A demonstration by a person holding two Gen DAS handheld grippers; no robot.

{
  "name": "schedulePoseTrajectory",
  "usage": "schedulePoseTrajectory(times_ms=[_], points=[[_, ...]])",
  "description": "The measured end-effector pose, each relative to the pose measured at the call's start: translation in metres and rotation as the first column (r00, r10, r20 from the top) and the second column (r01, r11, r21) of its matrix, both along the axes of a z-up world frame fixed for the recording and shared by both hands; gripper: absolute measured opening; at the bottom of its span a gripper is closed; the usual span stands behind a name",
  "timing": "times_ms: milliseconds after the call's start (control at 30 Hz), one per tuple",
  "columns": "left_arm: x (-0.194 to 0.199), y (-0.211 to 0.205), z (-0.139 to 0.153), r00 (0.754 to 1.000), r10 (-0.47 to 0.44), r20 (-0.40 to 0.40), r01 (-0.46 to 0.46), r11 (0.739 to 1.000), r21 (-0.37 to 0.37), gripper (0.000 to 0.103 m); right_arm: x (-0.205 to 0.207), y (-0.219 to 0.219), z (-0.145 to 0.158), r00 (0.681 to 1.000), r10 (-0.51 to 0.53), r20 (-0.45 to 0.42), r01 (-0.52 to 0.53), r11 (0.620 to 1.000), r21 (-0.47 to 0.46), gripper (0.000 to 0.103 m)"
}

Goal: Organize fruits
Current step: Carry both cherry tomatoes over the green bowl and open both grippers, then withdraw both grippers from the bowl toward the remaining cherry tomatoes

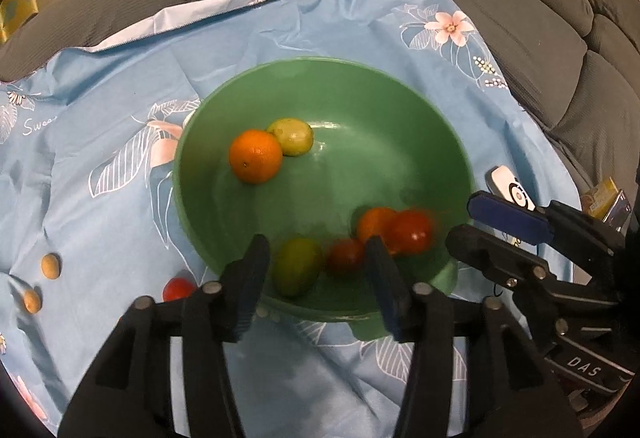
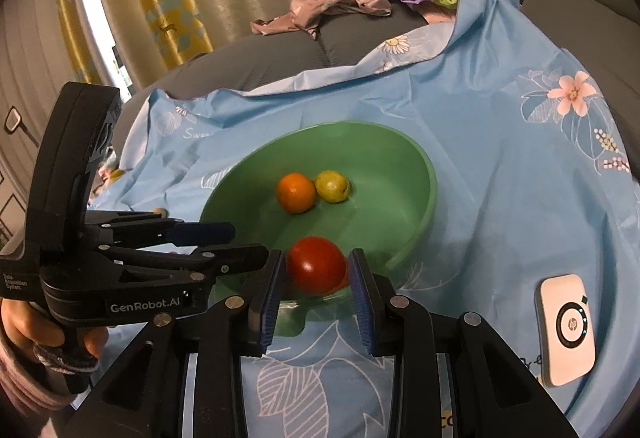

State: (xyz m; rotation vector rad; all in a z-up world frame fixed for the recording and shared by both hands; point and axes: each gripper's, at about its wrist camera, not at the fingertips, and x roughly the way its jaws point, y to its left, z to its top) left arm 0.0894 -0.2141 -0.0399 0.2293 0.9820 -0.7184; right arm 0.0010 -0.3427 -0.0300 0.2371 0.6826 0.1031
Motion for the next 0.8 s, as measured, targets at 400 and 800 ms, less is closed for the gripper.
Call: schedulePoseTrajectory(times_ms=[400,800], points=[[-0.030,0.055,0.024,0.995,0.088,0.053,-0.086,0.995,-0.048,0.068,-0.021,0.018,0.021,0.999,0.014,0.044,-0.013,0.999,-0.037,0.035],[-0.070,0.130,0.034,0.967,0.235,0.098,-0.230,0.972,-0.054,0.081,-0.043,0.066,0.044,0.988,0.123,0.088,-0.115,0.989,-0.090,0.036]])
